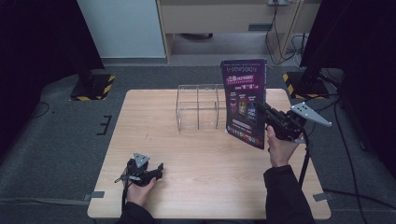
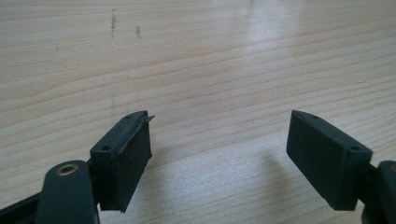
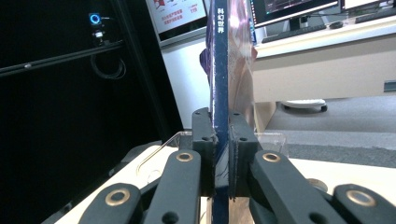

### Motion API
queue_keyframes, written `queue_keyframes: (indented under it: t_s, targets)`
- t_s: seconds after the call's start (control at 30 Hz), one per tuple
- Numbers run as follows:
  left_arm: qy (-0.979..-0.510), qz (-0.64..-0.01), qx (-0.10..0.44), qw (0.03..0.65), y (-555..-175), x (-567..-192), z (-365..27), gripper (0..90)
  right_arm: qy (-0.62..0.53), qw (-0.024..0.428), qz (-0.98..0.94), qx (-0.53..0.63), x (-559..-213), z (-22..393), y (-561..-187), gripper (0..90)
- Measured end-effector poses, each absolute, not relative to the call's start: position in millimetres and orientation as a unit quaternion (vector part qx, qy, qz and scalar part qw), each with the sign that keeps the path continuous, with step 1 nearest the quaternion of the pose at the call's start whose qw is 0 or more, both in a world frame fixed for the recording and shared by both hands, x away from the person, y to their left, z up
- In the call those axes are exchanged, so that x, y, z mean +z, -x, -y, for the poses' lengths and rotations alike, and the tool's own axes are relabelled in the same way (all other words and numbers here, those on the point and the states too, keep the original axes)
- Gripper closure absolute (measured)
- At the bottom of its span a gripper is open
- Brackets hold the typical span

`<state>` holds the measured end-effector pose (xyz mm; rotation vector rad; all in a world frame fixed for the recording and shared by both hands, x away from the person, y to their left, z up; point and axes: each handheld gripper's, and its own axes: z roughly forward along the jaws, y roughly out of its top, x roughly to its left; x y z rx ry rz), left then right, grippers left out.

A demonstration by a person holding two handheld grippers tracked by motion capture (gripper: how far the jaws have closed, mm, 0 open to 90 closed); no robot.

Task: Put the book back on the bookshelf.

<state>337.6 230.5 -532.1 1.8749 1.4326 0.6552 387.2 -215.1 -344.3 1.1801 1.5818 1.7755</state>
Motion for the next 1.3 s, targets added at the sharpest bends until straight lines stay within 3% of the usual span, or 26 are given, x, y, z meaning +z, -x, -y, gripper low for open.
queue_keyframes:
  t_s: [0.43, 1.3]
  targets:
    - [-0.724, -0.553, 0.245, 0.331, -340, -534, -232, 20.6, -0.437, 0.287, -0.553, 0.648, -340, 204, -417, 84.7]
    - [-0.731, -0.554, 0.239, 0.319, -341, -535, -231, 19.9, -0.460, 0.307, -0.532, 0.640, -377, 177, -471, 84.7]
